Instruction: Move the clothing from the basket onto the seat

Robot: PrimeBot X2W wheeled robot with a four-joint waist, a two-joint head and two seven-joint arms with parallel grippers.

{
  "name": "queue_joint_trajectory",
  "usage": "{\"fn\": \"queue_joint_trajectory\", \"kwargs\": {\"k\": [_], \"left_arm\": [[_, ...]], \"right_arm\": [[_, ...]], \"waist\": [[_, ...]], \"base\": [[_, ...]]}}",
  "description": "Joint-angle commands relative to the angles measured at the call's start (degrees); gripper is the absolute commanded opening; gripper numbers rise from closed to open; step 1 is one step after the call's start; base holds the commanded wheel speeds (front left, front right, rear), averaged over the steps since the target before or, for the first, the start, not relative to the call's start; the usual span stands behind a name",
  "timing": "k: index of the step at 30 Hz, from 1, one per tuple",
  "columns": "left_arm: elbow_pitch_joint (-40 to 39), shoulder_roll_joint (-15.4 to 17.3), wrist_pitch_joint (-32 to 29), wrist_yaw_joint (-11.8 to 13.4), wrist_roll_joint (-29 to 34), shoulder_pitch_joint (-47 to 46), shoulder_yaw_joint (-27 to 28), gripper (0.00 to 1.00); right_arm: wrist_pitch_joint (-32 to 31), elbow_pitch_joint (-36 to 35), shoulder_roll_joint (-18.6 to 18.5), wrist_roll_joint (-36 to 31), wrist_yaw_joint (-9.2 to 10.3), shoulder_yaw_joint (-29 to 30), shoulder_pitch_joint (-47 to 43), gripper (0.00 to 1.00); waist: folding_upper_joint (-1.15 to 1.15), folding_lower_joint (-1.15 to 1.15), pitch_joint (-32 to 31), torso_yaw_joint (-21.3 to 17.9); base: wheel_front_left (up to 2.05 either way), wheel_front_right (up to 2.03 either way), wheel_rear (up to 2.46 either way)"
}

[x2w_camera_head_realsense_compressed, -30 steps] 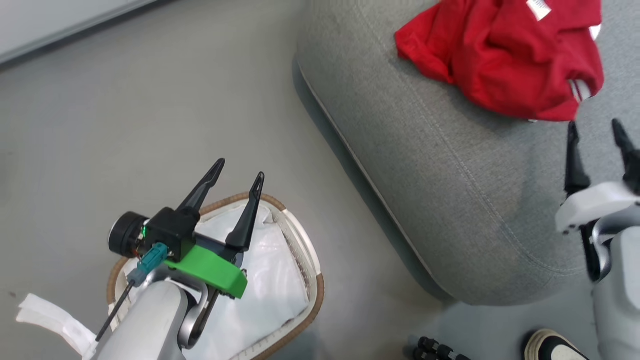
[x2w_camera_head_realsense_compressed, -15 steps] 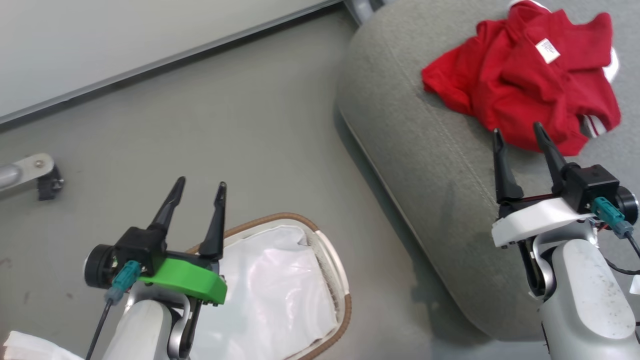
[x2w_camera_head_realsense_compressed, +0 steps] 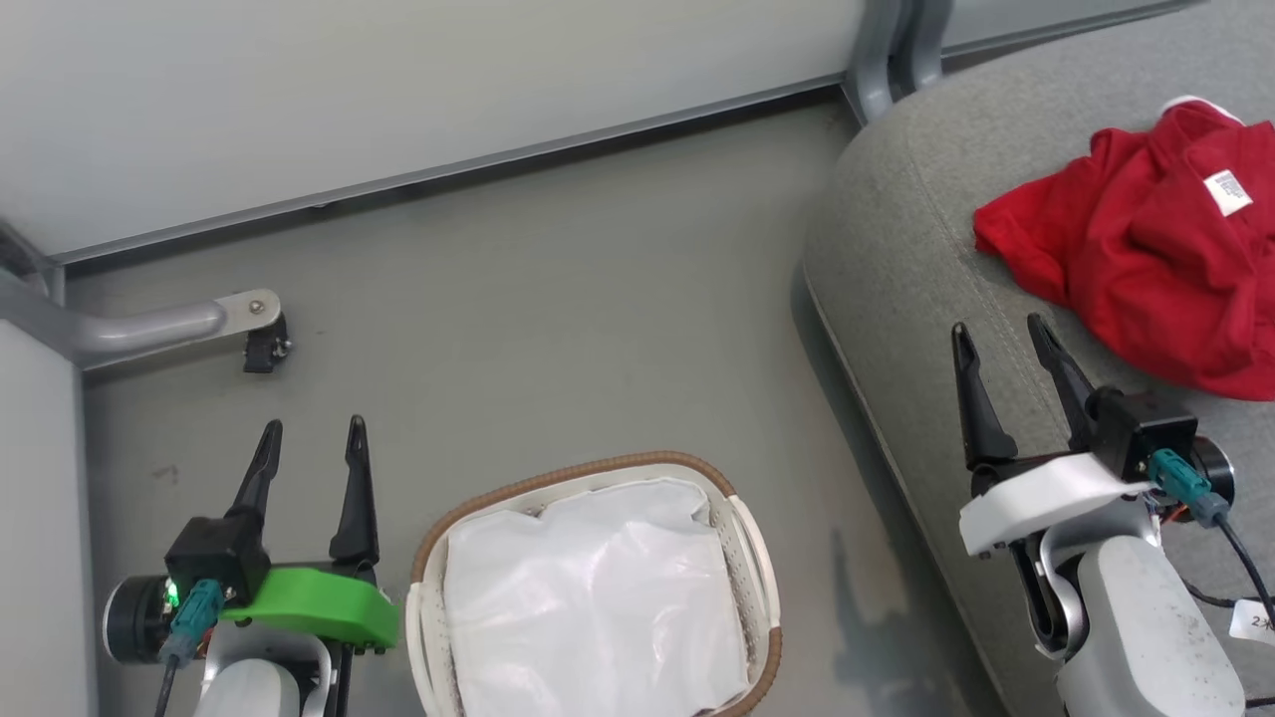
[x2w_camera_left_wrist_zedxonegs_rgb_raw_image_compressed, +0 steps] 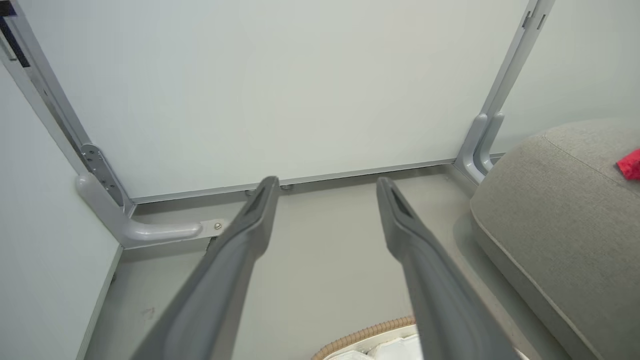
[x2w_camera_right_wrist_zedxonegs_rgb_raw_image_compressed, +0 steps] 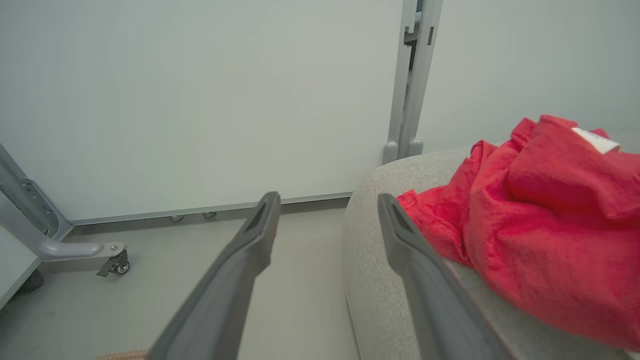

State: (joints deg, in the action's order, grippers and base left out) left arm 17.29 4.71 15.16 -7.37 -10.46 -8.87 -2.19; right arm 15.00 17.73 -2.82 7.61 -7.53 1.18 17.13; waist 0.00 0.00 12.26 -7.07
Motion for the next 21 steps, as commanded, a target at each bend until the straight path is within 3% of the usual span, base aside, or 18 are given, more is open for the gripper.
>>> {"fn": "queue_joint_trajectory", "kwargs": {"k": [1, 8, 21], "left_arm": [[0.45, -0.15, -0.01, -0.18, 0.61, 1.37, 0.84, 1.00], [1.91, -1.05, -0.01, -0.20, 1.77, 4.61, 4.12, 1.00], [2.49, -1.34, -0.01, -0.21, 0.19, 10.19, 4.90, 1.00]], "right_arm": [[0.27, 0.23, -0.25, 0.28, 0.07, 0.04, -1.42, 1.00], [0.27, -0.07, -0.27, 1.45, 0.07, -0.25, -5.22, 1.00], [0.27, 0.90, -0.24, 2.92, 0.07, -0.21, -11.88, 1.00]], "waist": [[0.00, 0.00, -3.04, 3.29], [0.00, 0.00, -5.04, 5.71], [0.00, 0.00, -9.91, 8.42]], "base": [[0.00, 0.00, 0.00], [0.00, 0.00, 0.00], [0.00, 0.00, 0.00]]}}
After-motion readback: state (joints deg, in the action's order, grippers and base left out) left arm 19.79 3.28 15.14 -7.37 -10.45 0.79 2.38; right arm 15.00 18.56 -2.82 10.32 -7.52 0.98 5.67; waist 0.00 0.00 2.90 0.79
